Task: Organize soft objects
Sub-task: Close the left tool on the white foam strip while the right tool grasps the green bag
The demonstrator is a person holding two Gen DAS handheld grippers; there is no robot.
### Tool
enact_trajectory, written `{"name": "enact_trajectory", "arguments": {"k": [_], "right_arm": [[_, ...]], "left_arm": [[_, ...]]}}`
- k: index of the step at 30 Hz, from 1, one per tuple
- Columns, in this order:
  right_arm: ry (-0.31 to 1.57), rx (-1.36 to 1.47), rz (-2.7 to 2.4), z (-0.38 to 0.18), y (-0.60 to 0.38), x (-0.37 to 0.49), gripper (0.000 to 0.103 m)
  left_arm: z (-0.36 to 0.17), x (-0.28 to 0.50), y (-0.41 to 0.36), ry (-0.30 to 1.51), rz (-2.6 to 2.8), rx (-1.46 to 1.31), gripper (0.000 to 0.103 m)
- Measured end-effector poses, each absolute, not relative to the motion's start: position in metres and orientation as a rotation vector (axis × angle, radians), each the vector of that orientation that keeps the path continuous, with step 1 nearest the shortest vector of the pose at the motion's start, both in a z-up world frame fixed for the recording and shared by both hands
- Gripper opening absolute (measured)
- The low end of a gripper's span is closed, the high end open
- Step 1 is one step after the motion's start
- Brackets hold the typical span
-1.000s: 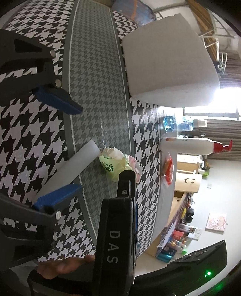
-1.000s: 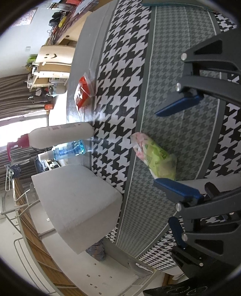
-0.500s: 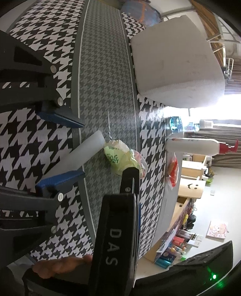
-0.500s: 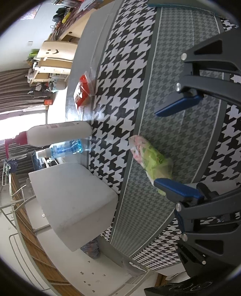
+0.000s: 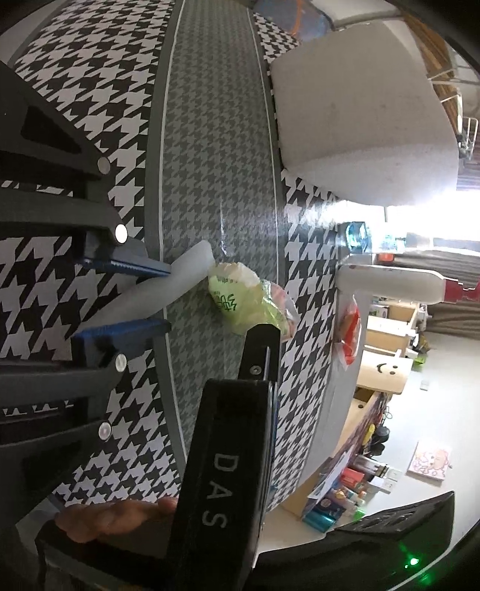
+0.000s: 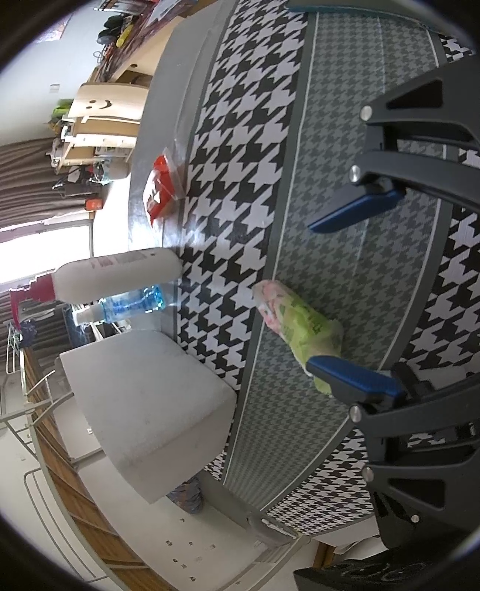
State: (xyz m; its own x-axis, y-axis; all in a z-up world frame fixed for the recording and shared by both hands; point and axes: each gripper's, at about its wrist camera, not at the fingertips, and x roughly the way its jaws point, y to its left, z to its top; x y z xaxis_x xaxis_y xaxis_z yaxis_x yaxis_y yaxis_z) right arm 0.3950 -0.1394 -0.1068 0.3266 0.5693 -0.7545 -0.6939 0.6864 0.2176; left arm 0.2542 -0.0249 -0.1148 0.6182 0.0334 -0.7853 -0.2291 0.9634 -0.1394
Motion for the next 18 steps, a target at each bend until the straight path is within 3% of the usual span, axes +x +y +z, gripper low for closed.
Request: {"name": "enact_trajectory", "arguments": {"k": [4,18], "right_arm": [[0.929,-0.149,0.827,-0.108,-0.139,0.397,0.073],[0.950,-0.164,0.816,-0.111,-0.127,0.394,0.073]], "left_arm": [[-0.109,0.252,-0.020,0.869,0.149,-0.230,0.009],[-0.100,0.237,-0.001,0.835,0.131,-0.218,0.009]]}}
